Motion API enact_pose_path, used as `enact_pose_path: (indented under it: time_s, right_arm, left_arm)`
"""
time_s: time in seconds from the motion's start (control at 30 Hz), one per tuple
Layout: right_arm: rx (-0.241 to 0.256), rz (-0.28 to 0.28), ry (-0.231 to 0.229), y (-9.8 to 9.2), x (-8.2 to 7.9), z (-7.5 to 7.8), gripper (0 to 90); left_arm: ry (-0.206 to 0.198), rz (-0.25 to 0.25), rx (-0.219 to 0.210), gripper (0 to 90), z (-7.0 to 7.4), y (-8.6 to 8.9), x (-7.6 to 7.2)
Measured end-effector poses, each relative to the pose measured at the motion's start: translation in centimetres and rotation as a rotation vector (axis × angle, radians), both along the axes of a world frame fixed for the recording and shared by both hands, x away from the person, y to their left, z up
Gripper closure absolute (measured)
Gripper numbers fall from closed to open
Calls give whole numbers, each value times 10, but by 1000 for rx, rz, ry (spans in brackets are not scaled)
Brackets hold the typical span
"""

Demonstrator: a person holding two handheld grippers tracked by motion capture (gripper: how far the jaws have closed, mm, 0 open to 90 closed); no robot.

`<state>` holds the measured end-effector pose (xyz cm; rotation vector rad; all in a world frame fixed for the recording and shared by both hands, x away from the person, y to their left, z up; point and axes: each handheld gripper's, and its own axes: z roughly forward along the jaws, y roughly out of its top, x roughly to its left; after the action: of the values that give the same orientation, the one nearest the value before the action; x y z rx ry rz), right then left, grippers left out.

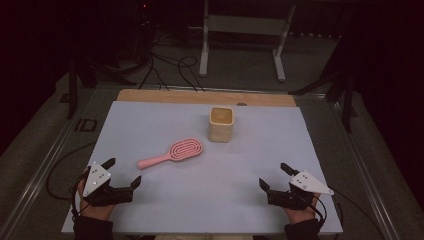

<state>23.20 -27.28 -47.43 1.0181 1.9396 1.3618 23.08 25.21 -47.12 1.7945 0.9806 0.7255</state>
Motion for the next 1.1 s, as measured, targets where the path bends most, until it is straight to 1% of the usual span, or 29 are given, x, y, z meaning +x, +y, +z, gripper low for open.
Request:
enact_pose_path:
  time_s: [0.1,0.4,0.77,1.1]
  right_arm:
    - [5,-3,3,0,0,-1,83]
    - [21,-5,11,-3,2,-3,83]
    - [41,-8,3,-5,3,-5,83]
    - [39,-12,7,-4,5,-7,83]
  left_arm:
    - [-2,4,0,1,1,1,0]
    - [-5,18,-24,1,3,3,-2]
    - [-6,14,-30,1,5,0,0]
    - [-12,-9,-28,1,17,2,3]
